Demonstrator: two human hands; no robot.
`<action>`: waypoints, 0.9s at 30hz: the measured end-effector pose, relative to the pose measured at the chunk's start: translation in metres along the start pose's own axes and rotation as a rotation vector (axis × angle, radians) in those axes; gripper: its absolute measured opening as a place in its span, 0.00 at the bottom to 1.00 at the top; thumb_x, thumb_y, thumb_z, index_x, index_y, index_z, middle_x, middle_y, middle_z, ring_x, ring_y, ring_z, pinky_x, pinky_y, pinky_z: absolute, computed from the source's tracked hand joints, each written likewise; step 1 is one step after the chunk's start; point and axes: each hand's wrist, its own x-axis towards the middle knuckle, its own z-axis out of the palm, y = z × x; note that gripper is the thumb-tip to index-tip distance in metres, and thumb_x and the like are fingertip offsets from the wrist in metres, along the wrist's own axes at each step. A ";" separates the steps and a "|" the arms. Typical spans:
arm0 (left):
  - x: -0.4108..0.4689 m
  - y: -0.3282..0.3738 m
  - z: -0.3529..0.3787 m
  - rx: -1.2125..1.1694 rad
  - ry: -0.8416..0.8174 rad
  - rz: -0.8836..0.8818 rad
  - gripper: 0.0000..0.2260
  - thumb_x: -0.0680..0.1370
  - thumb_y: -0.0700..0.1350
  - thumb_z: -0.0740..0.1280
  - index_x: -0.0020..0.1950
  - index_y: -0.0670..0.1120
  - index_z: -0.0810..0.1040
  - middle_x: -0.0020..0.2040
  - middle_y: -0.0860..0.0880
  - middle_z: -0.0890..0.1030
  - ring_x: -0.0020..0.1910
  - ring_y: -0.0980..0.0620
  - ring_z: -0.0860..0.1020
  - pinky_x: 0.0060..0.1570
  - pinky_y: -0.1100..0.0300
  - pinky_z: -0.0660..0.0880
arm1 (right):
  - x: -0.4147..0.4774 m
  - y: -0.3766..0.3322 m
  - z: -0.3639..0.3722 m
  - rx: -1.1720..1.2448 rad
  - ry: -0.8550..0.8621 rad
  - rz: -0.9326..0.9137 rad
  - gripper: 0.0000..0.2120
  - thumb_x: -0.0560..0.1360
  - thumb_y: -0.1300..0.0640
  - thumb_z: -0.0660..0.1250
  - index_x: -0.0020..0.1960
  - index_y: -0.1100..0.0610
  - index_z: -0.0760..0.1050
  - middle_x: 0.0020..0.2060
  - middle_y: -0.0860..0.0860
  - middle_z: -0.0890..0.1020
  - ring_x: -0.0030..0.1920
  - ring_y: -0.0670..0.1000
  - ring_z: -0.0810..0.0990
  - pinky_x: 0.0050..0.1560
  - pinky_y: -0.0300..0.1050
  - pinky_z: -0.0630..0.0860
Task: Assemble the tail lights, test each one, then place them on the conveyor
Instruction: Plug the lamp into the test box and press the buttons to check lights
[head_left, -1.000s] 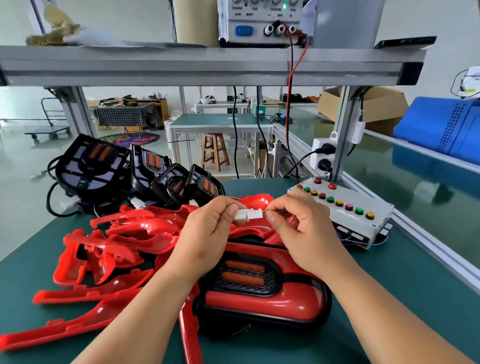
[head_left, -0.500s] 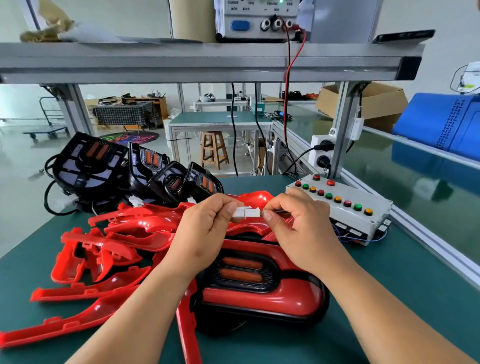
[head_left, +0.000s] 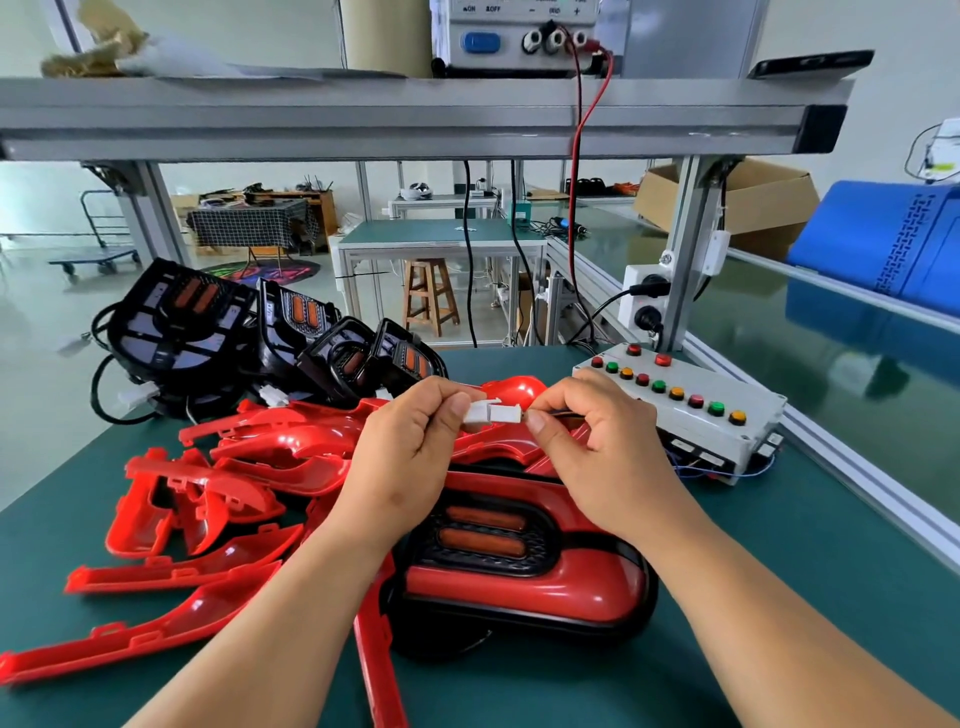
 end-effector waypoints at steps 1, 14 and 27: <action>0.000 0.000 0.000 0.012 -0.006 0.009 0.12 0.78 0.53 0.59 0.50 0.50 0.80 0.42 0.60 0.81 0.44 0.66 0.78 0.42 0.77 0.69 | 0.000 0.000 0.000 -0.016 -0.004 0.002 0.07 0.76 0.56 0.70 0.40 0.48 0.76 0.40 0.44 0.76 0.49 0.46 0.73 0.52 0.45 0.57; 0.000 0.003 0.000 0.108 -0.051 0.089 0.07 0.79 0.40 0.65 0.50 0.43 0.83 0.40 0.64 0.78 0.44 0.74 0.75 0.43 0.79 0.67 | -0.003 -0.001 0.013 -0.103 -0.016 -0.038 0.04 0.75 0.57 0.70 0.42 0.53 0.78 0.36 0.42 0.73 0.42 0.45 0.72 0.52 0.51 0.63; 0.002 0.003 -0.006 0.133 -0.235 0.059 0.12 0.79 0.53 0.62 0.62 0.58 0.76 0.54 0.62 0.77 0.55 0.68 0.73 0.55 0.77 0.65 | 0.001 0.014 0.011 -0.165 -0.066 -0.014 0.04 0.76 0.53 0.69 0.44 0.51 0.79 0.41 0.46 0.78 0.47 0.47 0.75 0.51 0.46 0.59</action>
